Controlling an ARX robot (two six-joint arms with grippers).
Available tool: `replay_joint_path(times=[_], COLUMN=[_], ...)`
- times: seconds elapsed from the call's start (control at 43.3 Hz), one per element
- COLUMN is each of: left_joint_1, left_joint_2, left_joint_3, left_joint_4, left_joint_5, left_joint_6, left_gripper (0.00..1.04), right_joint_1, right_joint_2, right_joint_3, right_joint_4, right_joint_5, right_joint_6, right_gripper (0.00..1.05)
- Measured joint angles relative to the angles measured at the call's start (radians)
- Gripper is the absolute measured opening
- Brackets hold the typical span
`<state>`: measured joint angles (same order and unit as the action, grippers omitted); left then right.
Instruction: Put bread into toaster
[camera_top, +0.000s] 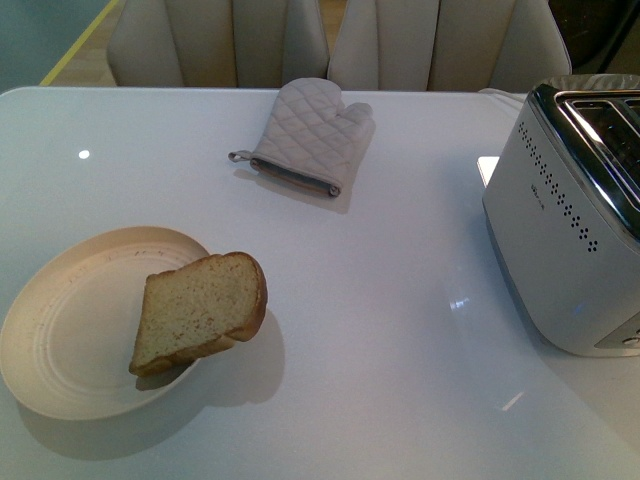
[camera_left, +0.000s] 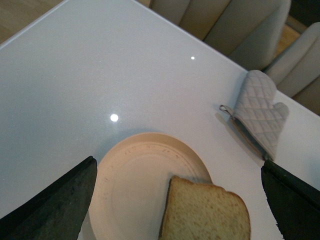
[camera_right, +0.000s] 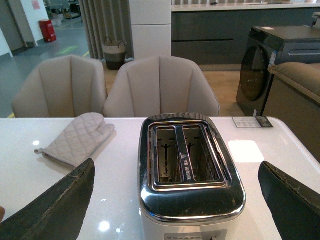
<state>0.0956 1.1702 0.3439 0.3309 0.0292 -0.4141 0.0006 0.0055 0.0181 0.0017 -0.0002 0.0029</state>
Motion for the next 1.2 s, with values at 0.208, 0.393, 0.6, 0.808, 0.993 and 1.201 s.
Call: replay_joint_path(times=[0.208, 0.393, 0.6, 0.808, 0.993, 1.201], left_joint_1=[0.037, 0.059, 0.072, 0.059, 0.027, -0.033], left_joint_2=[0.491, 0.787, 0.972, 1.083, 1.111, 1.115], left_joint_3=[0.109, 0.170, 0.238, 0.301, 0.325, 0.326], left_joint_4=[0.224, 0.290, 0.307, 0.286, 0.271, 0.271], left_joint_5=[-0.023, -0.022, -0.029, -0.058, -0.072, -0.082], left_joint_6=[0.037, 0.082, 0.126, 0.141, 0.136, 0.109], left_gripper=[0.98, 0.98, 0.98, 0.68, 0.40, 0.12], right_joint_1=[0.000, 0.000, 0.000, 0.000, 0.000, 0.000], right_joint_2=[0.000, 0.000, 0.000, 0.000, 0.000, 0.000], right_joint_3=[0.000, 0.000, 0.000, 0.000, 0.000, 0.000], right_joint_4=[0.000, 0.000, 0.000, 0.000, 0.000, 0.000], right_joint_5=[0.000, 0.000, 0.000, 0.000, 0.000, 0.000], right_joint_6=[0.000, 0.000, 0.000, 0.000, 0.000, 0.000], right_gripper=[0.96, 0.96, 0.96, 0.96, 0.96, 0.96])
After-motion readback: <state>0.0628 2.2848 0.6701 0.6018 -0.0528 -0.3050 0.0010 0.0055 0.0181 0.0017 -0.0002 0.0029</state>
